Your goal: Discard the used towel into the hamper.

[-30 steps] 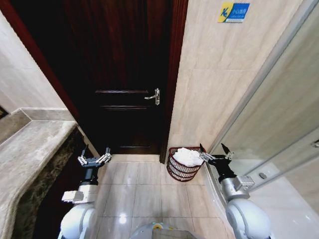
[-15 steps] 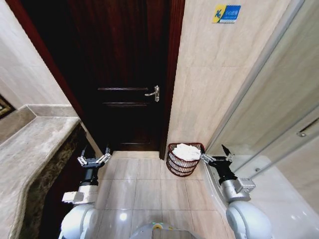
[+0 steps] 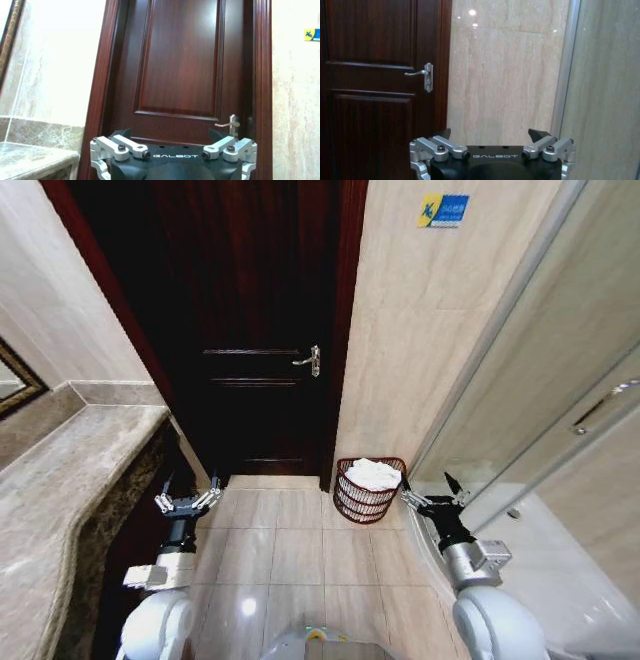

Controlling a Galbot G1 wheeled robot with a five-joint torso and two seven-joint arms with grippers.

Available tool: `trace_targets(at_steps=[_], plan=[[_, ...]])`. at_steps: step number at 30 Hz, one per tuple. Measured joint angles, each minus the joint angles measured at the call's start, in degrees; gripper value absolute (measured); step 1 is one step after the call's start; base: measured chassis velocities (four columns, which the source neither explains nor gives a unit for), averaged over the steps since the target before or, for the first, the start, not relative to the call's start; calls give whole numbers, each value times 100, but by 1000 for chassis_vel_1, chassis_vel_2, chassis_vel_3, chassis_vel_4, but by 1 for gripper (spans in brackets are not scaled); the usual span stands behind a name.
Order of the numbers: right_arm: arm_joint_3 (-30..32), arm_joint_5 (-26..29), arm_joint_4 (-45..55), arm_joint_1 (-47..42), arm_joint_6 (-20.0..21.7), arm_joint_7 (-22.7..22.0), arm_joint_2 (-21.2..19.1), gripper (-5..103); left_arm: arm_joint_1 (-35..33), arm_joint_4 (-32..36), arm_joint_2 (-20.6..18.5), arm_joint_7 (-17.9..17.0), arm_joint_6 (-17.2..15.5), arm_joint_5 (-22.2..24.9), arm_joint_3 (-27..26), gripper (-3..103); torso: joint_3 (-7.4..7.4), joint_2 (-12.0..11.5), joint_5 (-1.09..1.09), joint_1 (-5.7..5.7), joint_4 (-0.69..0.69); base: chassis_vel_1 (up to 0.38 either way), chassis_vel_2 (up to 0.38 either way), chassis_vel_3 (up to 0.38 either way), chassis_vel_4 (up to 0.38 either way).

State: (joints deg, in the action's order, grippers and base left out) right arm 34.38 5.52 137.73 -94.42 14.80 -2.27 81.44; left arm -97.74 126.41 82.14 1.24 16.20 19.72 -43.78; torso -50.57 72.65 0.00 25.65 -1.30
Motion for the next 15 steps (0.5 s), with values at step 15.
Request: trace_targets(at_steps=[15], plan=[[-13,-29,6,-82,-49,43,35,100,-25,6,-8,-9,-4,36,2,100,0,0,-1,0,0,104,-104,-104,103]])
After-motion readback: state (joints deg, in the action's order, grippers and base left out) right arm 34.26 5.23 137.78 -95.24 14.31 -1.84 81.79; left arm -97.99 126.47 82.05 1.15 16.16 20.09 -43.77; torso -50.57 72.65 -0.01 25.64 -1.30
